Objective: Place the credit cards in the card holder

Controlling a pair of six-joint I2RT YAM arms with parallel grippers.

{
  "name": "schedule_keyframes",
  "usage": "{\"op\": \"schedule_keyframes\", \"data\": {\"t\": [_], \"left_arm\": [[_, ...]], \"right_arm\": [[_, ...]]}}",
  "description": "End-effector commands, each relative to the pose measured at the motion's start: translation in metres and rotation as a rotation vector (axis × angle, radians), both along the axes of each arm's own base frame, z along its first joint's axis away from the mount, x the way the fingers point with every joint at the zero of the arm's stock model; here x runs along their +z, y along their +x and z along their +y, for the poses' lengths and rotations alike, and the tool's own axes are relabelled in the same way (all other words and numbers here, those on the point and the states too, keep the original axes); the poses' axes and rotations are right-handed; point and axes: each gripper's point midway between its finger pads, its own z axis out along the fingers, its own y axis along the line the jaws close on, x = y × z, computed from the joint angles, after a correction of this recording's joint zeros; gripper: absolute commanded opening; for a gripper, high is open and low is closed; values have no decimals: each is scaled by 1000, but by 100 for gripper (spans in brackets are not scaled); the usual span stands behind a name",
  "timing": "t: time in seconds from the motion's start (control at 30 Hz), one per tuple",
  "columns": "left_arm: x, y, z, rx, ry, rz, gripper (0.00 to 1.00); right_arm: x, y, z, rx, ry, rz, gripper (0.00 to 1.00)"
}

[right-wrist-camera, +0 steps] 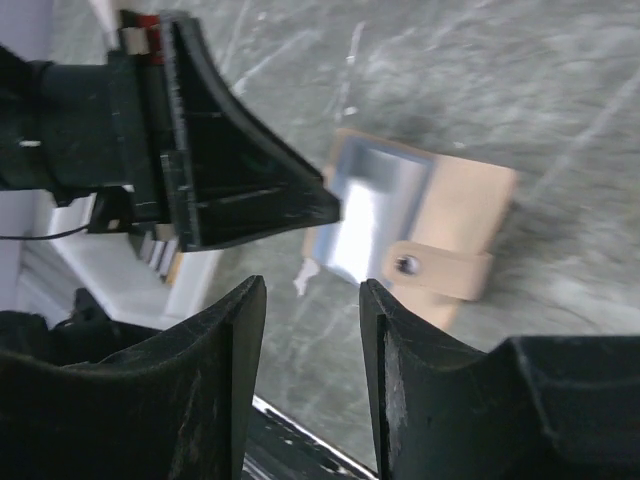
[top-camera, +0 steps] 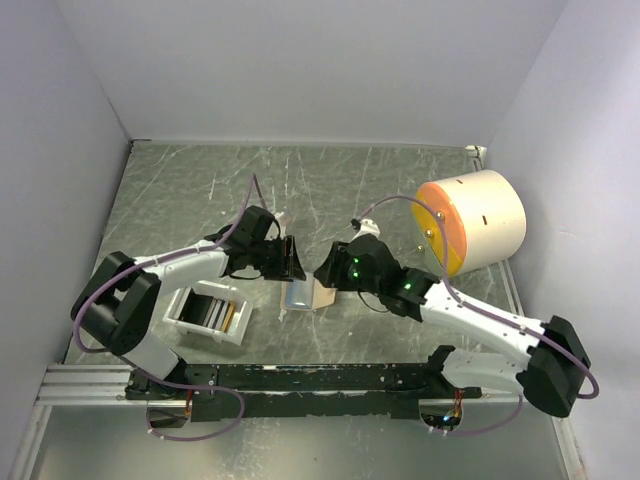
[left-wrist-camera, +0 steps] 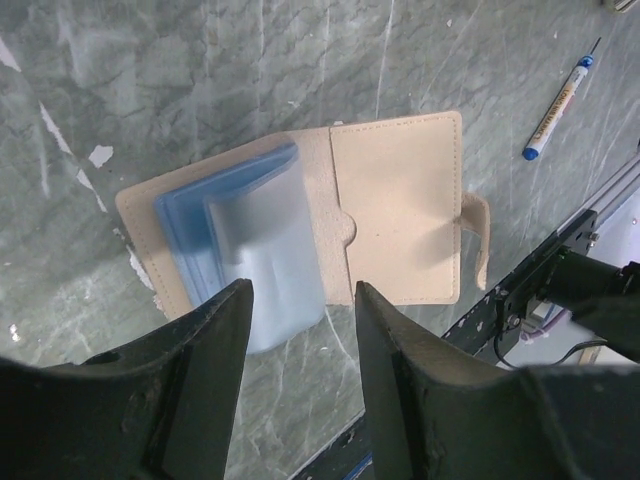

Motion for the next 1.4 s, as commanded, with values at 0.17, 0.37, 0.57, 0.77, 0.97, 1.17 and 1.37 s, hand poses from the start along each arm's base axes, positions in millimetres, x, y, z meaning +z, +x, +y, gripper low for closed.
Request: {"op": "schedule_keyframes", "data": {"t": [0.17,0.37,0.57,0.77,0.97,1.17,1.37], "left_arm": [[-4,2,-6,26,-54,40,54],[-5,8,13,90,-34,36,60],[-6,10,10,77,-65,46,55],[-6,11,3,29,-84,48,55],[9,11,-5,-1,-147,24,59],[-2,11,-6,-8,-134,45,60],[-7,14,-8,-4,-140,43,61]], "right_arm": [[-43,-2,55,95,66,107,43],[-73,3,23,-11,-62,108,43],[-93,2,5,-34,-147,110,37],[-106,-1,3,-26,-137,116,34],[-110,-3,5,-11,-134,126,34],[-111,-4,5,-5,-135,126,35],[-108,-4,5,-2,-129,120,35]]}}
